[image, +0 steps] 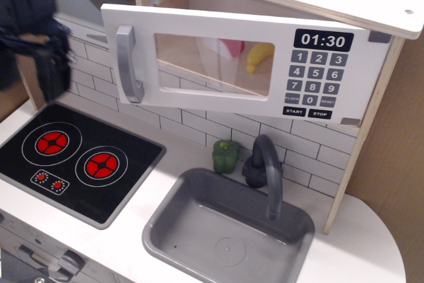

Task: Open microwave

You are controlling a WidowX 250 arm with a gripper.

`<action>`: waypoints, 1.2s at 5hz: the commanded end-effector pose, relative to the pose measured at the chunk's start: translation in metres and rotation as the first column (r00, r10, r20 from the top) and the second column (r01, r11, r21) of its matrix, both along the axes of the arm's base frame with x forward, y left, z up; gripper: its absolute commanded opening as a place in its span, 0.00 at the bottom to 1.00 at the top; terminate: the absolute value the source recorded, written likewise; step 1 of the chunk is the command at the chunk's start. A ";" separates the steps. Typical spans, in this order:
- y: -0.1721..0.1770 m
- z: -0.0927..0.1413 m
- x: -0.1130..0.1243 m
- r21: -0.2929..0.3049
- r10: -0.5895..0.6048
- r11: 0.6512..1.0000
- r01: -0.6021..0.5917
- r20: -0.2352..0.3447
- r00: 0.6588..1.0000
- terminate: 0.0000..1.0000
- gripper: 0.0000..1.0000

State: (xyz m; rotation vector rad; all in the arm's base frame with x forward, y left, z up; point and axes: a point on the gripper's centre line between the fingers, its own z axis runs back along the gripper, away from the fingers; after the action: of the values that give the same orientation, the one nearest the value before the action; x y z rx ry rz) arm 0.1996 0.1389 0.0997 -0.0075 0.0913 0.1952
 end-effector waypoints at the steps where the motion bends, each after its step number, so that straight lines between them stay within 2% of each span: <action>1: 0.075 0.013 0.066 0.061 0.321 0.941 -0.333 0.150 0.935 0.00 1.00; 2: 0.068 0.003 0.093 0.091 0.372 0.914 -0.395 0.197 0.907 0.00 1.00; 3: 0.039 0.001 0.109 0.061 0.331 0.935 -0.350 0.214 0.919 0.00 1.00; 4: -0.005 -0.007 0.101 0.060 0.198 0.974 -0.217 0.231 0.953 0.00 1.00; 5: -0.041 -0.013 0.098 0.043 0.098 0.993 -0.109 0.195 0.976 0.00 1.00; 6: -0.066 -0.022 0.072 0.099 -0.029 0.995 0.010 0.199 0.980 0.00 1.00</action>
State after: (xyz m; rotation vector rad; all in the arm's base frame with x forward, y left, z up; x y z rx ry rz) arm 0.2791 0.0687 0.0541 0.0619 -0.0632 0.1792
